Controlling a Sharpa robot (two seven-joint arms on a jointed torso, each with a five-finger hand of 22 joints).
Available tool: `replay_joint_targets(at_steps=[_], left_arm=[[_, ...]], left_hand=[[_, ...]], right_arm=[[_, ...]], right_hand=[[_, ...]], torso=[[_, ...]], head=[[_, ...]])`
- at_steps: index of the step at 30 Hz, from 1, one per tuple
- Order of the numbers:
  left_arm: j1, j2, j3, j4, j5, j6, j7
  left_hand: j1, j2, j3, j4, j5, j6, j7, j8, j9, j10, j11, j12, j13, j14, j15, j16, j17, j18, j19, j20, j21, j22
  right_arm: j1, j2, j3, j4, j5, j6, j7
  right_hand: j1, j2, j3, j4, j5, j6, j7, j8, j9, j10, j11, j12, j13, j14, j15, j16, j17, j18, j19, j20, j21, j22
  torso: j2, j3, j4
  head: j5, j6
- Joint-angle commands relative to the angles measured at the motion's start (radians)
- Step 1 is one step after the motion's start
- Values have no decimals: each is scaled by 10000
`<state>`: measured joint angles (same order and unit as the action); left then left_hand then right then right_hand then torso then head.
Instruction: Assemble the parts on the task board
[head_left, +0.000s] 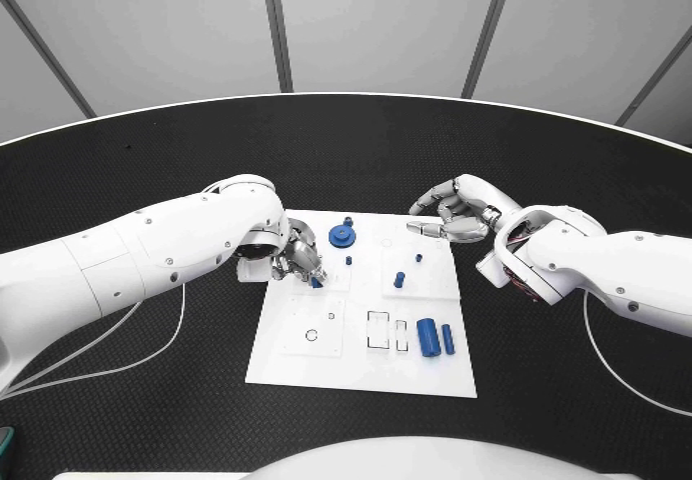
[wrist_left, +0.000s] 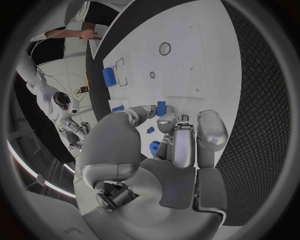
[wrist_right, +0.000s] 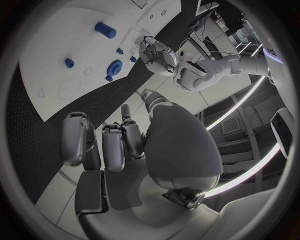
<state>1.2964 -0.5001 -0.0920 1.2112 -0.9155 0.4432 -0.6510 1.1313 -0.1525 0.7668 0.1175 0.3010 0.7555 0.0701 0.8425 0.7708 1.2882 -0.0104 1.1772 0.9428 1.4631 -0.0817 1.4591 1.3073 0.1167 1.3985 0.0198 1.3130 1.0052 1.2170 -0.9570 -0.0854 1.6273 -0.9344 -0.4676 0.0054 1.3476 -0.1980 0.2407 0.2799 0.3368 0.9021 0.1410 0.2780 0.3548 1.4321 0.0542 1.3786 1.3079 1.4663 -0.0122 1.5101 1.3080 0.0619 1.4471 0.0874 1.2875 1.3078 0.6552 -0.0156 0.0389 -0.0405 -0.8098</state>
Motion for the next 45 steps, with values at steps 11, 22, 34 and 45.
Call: replay_joint_targets(at_steps=[11, 22, 34, 45], left_arm=[[-3, 113, -1, -96, -40, -136, -34], [-38, 256, -2, -268, -443, -264, 0], [-81, 357, -3, -500, -493, -490, 4], [-105, 440, -4, -598, -495, -501, 28]], left_hand=[[23, 57, 1254, -1202, 12, 21, -40, 33, 10, -17, -41, 18, -29, 621, 34, -30, 1051, -122, -20, 42, -57, 4], [23, 57, 1254, -1202, 12, 21, -40, 33, 10, -17, -41, 18, -29, 621, 34, -30, 1051, -122, -20, 42, -57, 4], [30, 60, 1263, -1207, 8, 21, -38, 31, 9, -8, -40, 39, -3, 621, 33, -30, 1051, -120, -23, 42, -62, -5], [30, 60, 1263, -1207, 8, 21, -38, 31, 9, -8, -40, 39, -3, 621, 33, -30, 1051, -120, -23, 42, -62, -5]], right_arm=[[0, -5, 0, 21, 0, -6, 4], [0, -19, 0, 52, 0, -8, 0], [0, -14, 0, 64, 0, -20, 14], [0, -16, 0, 75, 0, -21, 15]], right_hand=[[67, -5, 121, -6, 65, 0, -15, 64, -16, 44, -7, 34, 906, 734, -95, -68, 1229, 91, 18, -73, -46, 214], [67, -5, 121, -6, 65, 0, -15, 64, -16, 44, -7, 34, 906, 734, -95, -68, 1229, 91, 18, -73, -46, 214], [67, -5, 121, -6, 65, 0, -15, 64, -16, 44, -7, 34, 906, 734, -95, -68, 1229, 91, 18, -73, -46, 214], [67, -5, 121, -6, 65, 0, -15, 64, -16, 44, -7, 34, 906, 734, -95, -68, 1229, 91, 18, -73, -46, 214]], torso=[[16, -1, -5], [27, -10, -17], [-3, 0, -8], [-4, 11, -19]], head=[[-17, -33], [-27, -111], [-36, -148], [-37, -152]])
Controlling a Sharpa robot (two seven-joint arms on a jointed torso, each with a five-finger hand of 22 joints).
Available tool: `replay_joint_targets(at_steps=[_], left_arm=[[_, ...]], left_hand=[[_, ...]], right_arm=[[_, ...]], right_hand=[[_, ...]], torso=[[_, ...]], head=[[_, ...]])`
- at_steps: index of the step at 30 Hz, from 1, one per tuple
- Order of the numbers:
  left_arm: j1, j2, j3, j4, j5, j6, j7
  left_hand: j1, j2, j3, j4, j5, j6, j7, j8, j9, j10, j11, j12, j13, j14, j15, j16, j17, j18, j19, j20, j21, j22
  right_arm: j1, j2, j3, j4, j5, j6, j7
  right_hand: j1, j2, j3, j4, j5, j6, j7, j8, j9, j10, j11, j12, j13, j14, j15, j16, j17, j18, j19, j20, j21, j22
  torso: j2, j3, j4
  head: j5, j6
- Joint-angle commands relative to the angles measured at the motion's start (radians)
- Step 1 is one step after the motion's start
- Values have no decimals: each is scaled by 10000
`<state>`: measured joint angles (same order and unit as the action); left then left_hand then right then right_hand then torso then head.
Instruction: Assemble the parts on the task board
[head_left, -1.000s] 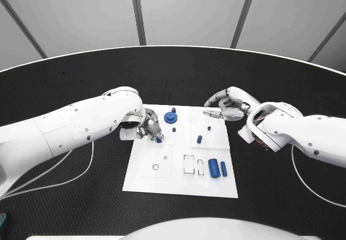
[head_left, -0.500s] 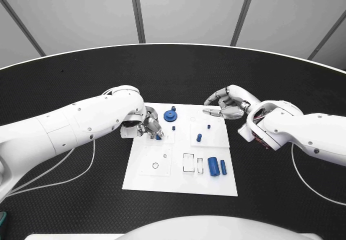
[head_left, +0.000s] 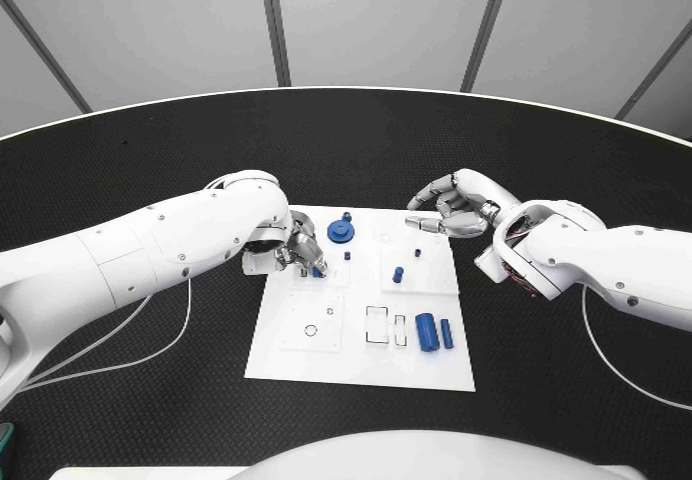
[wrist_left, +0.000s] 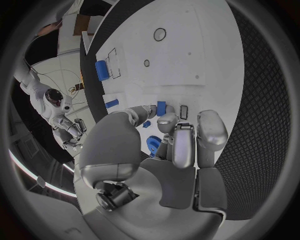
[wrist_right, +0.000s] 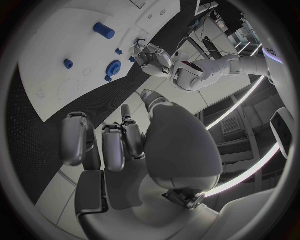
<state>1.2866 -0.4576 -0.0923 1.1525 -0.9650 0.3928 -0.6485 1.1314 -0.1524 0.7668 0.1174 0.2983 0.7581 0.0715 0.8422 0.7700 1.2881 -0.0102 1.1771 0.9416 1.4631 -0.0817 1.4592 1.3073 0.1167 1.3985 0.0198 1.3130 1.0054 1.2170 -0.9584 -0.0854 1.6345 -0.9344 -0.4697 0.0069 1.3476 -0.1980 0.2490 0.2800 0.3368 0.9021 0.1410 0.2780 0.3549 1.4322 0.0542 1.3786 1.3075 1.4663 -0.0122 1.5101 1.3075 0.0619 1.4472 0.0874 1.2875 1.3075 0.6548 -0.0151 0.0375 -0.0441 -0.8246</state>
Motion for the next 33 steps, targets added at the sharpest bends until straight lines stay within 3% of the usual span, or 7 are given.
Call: replay_joint_targets(at_steps=[1, 33], left_arm=[[-12, 23, 0, -17, 0, 2, 5], [-104, 206, 0, -250, -1, -864, 11]], left_hand=[[29, 59, 1263, -1207, 35, -5, -53, 33, 17, -6, -41, 39, 9, 622, 33, -30, 1051, -120, -23, 42, -62, -7], [20, 72, 1266, -1188, 10, -10, -46, 28, 17, -1, -35, 60, 30, 622, 36, -30, 1054, -116, -28, 43, -68, -22]], right_arm=[[0, -2, 0, 4, 0, -2, 1], [0, 8, 0, 0, 1, -18, 29]], right_hand=[[67, -5, 39, -6, 65, 0, -15, 64, -16, 43, -7, 34, 910, 734, -96, -68, 1233, 91, 18, -72, -46, 217], [67, -5, 39, -6, 65, 0, -15, 64, -16, 43, -7, 34, 910, 734, -96, -68, 1233, 91, 18, -72, -46, 217]], torso=[[-1, 7, -4], [6, -8, 8]], head=[[-3, -1], [-40, 12]])
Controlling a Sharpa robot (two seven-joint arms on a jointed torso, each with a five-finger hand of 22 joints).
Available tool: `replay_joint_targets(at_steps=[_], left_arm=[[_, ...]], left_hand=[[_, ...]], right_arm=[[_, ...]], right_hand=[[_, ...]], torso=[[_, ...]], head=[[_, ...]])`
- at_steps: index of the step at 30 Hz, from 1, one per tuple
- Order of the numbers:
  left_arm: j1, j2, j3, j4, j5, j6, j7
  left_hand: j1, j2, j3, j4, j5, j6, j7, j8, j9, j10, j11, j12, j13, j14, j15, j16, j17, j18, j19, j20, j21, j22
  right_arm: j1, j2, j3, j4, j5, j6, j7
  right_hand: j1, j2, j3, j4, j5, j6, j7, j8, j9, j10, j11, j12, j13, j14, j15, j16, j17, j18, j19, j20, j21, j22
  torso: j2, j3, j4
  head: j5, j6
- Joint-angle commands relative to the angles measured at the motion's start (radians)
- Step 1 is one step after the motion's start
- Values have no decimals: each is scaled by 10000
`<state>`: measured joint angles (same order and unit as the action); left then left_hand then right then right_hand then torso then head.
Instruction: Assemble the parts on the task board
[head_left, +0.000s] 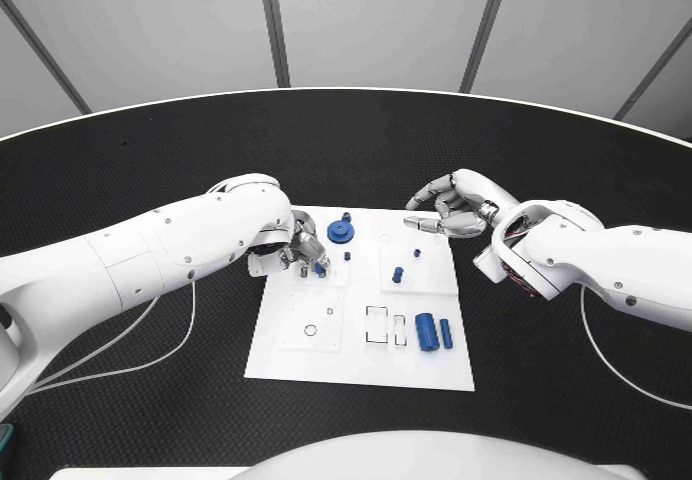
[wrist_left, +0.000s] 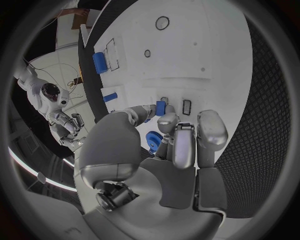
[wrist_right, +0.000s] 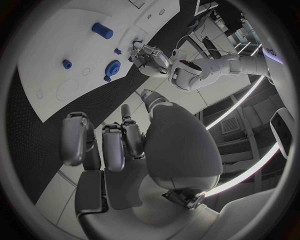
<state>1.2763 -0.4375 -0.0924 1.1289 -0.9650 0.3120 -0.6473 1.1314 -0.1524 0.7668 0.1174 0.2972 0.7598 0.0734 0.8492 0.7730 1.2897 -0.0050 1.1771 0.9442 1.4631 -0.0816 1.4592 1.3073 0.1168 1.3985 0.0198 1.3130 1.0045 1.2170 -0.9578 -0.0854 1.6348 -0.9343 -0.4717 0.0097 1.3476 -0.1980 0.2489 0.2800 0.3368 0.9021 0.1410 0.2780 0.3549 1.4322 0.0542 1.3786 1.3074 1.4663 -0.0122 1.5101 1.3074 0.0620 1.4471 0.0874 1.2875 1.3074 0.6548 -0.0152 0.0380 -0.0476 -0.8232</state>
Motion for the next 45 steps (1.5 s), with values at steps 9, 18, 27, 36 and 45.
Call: replay_joint_targets(at_steps=[9, 18, 27, 36, 45], left_arm=[[-1, 44, 1, -107, -32, -283, -17], [-2, 89, 1, -190, -44, -335, -36], [-3, 139, 1, -259, -49, -404, -38], [-9, 181, 1, -275, -195, -625, 0], [-35, 247, 1, -344, -395, -724, 47]], left_hand=[[10, 90, 1267, -1164, -16, -38, -60, -44, -11, -21, -83, 66, 7, 620, 38, -34, 1049, -117, -30, 44, -70, -18], [7, 102, 1270, -1151, -57, -51, -58, -46, -9, -17, -80, 81, 27, 622, 40, -31, 1053, -117, -30, 46, -70, -17], [10, 113, 1275, -1140, -129, -73, -55, -48, -4, -32, -77, 82, 20, 621, 43, -33, 1052, -119, -27, 49, -66, -8], [20, 141, 1287, -1113, -293, -112, -47, -45, 11, -51, -69, 100, 27, 621, 51, -34, 1052, -118, -31, 56, -69, -14], [71, 180, 1380, -1074, -824, -175, -39, -35, 43, -96, -56, 133, 1, 623, 64, -36, 1057, -118, -32, 72, -65, -4]], right_arm=[[0, 26, 0, -31, 0, 7, 13], [0, 33, 0, -50, 0, 15, 13], [0, 36, 0, -58, 0, 17, 13], [0, 31, 0, -54, 0, 13, 11], [0, 22, 1, -45, 0, 13, 8]], right_hand=[[67, -5, 39, -6, 65, 0, -15, 64, -17, 44, -7, 34, 912, 734, -96, -68, 1235, 90, 18, -72, -46, 218], [67, -5, 39, -6, 65, 0, -15, 64, -17, 44, -7, 34, 912, 734, -96, -68, 1235, 90, 18, -72, -46, 218], [67, -5, 39, -6, 65, 0, -15, 64, -17, 44, -7, 34, 912, 734, -96, -68, 1235, 90, 18, -72, -46, 218], [67, -5, 39, -6, 65, 0, -15, 64, -17, 44, -7, 34, 912, 734, -96, -68, 1235, 90, 18, -72, -46, 218], [67, -5, 39, -6, 65, 0, -15, 64, -17, 44, -7, 34, 912, 734, -96, -68, 1235, 90, 18, -72, -46, 218]], torso=[[0, -2, 0], [-6, 1, -6], [-8, 0, 1], [8, -7, 2], [8, -2, -5]], head=[[-6, -11], [-10, -24], [-18, -30], [-25, -24], [-38, -43]])
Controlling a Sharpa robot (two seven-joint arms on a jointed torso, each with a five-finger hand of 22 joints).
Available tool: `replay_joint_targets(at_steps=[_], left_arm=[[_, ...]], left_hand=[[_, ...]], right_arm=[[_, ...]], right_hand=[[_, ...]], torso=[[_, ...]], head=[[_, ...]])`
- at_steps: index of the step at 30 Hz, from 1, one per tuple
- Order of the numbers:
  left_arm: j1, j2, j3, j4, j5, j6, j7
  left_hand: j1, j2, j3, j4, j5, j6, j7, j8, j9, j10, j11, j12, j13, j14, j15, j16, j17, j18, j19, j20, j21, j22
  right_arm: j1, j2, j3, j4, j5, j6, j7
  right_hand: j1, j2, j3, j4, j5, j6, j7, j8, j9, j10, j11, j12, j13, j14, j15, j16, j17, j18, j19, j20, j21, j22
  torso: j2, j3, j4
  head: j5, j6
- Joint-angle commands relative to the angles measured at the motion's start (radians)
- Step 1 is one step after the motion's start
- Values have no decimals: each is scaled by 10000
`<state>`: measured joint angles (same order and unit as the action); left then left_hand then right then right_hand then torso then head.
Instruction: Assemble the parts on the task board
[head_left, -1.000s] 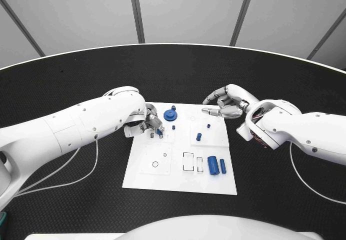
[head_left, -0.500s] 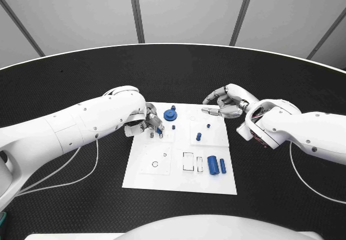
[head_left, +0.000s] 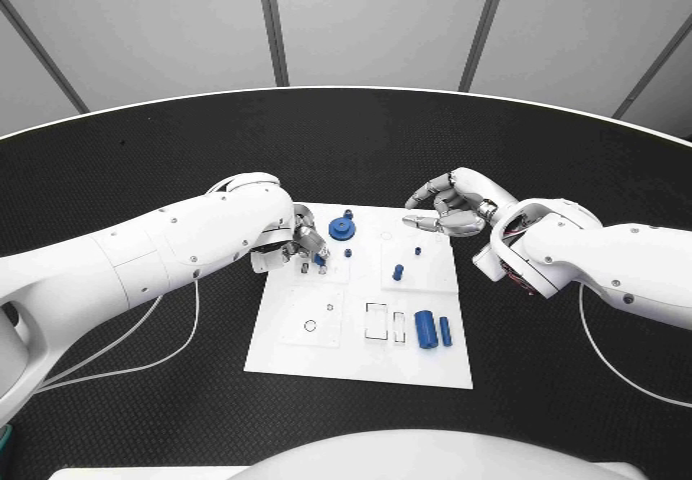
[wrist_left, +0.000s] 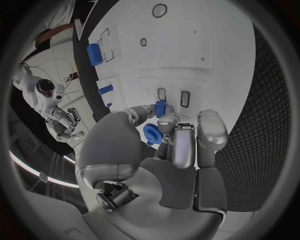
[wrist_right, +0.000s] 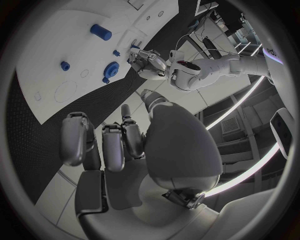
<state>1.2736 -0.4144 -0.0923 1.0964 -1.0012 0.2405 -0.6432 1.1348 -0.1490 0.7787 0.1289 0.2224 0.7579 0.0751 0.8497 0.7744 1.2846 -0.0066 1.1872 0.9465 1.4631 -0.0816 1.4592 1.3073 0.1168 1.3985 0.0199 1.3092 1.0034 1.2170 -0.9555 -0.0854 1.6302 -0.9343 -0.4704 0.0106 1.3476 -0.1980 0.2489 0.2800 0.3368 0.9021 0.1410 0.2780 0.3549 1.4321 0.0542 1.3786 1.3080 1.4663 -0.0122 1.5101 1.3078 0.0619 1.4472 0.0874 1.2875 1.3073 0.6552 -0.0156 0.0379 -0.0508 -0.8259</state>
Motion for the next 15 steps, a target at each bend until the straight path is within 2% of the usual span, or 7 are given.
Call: replay_joint_targets(at_steps=[1, 9, 11, 12, 15], left_arm=[[-12, 23, 0, -29, -53, -16, 10], [-29, 23, 0, -38, -114, -93, 28], [-30, 15, 0, -27, -118, -104, 33], [-30, 4, 0, -13, -118, -113, 40], [-31, -29, 0, 29, -112, -134, 57]], left_hand=[[41, 147, 1269, -1189, -105, -159, -55, -41, 29, -44, -40, 36, -15, 624, 65, -34, 1059, -118, -30, 72, -25, 13], [43, 140, 1301, -1176, -286, -179, -49, -50, 31, -48, -33, 50, -16, 624, 70, -36, 1059, -119, -29, 76, -23, 17], [43, 133, 1312, -1164, -428, -191, -47, -59, 30, -39, -31, 72, 6, 623, 74, -39, 1056, -118, -32, 80, -26, 12], [51, 135, 1322, -1154, -622, -205, -46, -75, 24, -35, -28, 87, 13, 623, 77, -39, 1058, -120, -30, 83, -21, 23], [56, 135, 1329, -1140, -805, -215, -45, -94, 16, -43, -25, 85, -12, 625, 80, -36, 1063, -120, -30, 88, -20, 26]], right_arm=[[0, -2, 0, 2, 0, 0, -2], [0, -9, 0, 8, 0, 5, -7], [0, -9, 0, 9, 0, 7, -8], [0, -10, 0, 9, 0, 8, -8], [0, -9, 0, 9, 0, 10, -7]], right_hand=[[67, -5, 40, -6, 65, 0, -15, 64, -17, 44, -7, 34, 905, 734, -96, -68, 1230, 91, 18, -72, -46, 219], [67, -5, 40, -6, 65, 0, -15, 64, -17, 44, -7, 34, 905, 734, -96, -68, 1230, 91, 18, -72, -46, 219], [67, -5, 40, -6, 65, 0, -15, 64, -17, 44, -7, 34, 905, 734, -96, -68, 1230, 91, 18, -72, -46, 219], [67, -5, 40, -6, 65, 0, -15, 64, -17, 44, -7, 34, 905, 734, -96, -68, 1230, 91, 18, -72, -46, 219], [55, -21, 98, -4, 71, -10, -13, 82, -23, 44, -6, 33, 906, 734, -96, -76, 1225, 97, 16, -74, -86, 198]], torso=[[1, 0, -4], [-12, -3, 7], [-14, -2, 7], [-18, -2, 5], [-17, -5, 2]], head=[[-9, -17], [-21, -35], [-19, -34], [-17, -35], [-11, -23]])
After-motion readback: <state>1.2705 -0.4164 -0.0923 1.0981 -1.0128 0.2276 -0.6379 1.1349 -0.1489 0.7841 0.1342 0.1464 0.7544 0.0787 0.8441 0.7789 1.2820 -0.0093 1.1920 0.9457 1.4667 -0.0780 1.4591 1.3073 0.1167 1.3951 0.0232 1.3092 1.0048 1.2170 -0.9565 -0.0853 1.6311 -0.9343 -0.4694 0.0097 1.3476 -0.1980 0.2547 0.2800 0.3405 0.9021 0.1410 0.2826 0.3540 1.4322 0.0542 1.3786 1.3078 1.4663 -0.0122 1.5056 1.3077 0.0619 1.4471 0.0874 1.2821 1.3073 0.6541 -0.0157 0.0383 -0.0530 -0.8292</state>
